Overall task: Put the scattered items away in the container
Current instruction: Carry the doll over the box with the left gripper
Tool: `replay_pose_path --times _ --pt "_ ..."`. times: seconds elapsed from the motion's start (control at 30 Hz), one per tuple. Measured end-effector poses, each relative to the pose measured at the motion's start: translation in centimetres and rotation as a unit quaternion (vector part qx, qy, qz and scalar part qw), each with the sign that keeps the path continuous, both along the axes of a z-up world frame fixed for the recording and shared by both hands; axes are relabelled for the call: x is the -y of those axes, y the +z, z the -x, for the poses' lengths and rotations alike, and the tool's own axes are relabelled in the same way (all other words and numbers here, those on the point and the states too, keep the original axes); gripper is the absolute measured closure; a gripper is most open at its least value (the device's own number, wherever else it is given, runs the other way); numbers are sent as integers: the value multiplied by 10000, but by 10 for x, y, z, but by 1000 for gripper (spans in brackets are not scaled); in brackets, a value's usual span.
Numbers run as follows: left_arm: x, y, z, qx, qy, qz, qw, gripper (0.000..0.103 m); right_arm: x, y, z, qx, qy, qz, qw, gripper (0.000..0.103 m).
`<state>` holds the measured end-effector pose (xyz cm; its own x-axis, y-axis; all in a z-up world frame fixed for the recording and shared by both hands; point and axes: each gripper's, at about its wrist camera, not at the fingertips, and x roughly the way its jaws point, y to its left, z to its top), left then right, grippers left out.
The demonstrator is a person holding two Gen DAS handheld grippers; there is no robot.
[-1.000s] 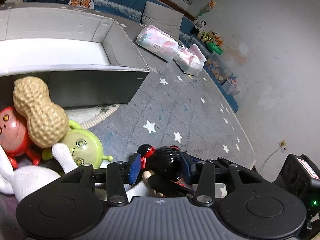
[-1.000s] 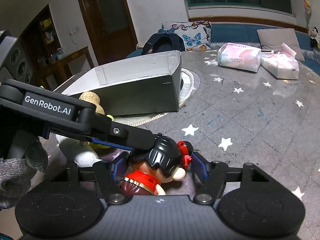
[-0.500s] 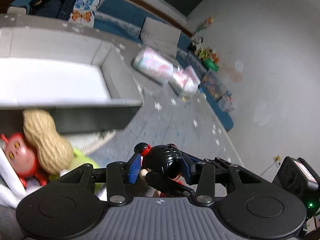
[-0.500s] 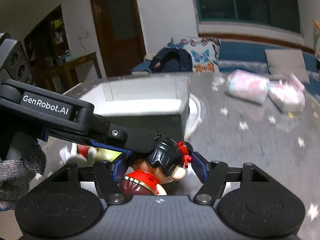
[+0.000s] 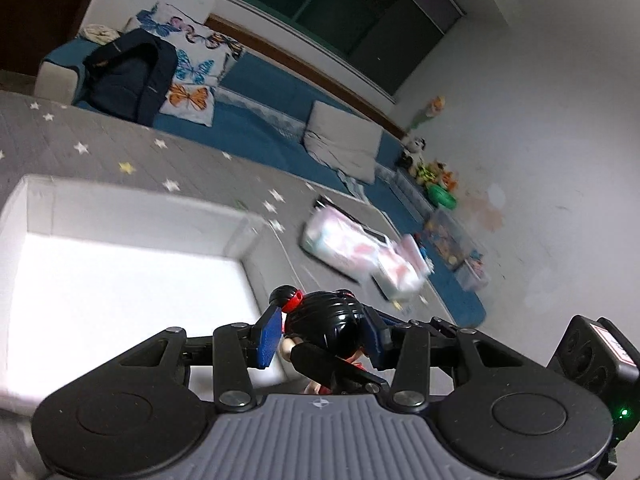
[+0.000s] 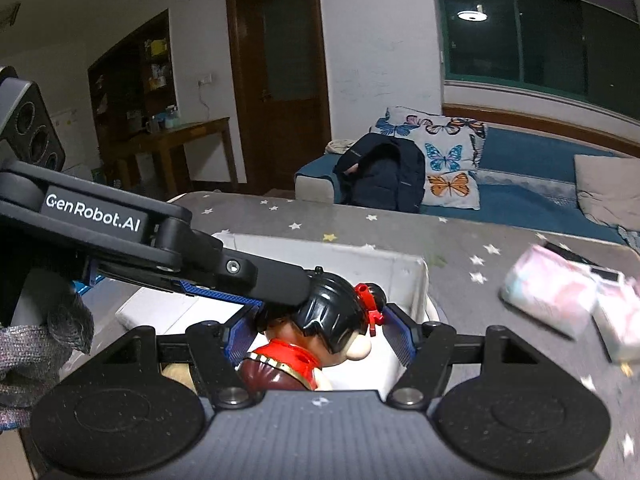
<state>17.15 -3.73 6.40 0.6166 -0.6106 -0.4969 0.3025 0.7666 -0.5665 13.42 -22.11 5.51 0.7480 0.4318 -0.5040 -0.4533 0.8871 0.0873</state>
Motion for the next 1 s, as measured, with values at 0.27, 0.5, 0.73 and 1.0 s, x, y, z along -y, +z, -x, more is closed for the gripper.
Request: replay_pose_path --times 0.27,0.5,0.73,1.0 --pt "-17 -22 -61 -295 250 -32 9992 57 -22 -18 -67 -440 69 -24 9990 34" --pt "-25 -52 -93 -626 304 -19 9976 57 -33 -46 -101 -873 77 137 9961 34" --pt "-28 -66 -103 -735 300 35 9968 58 -41 -57 -112 -1085 33 377 9934 34" --pt "-27 -71 -108 -871 311 10 9957 58 -60 -59 -116 -1275 43 917 9876 34"
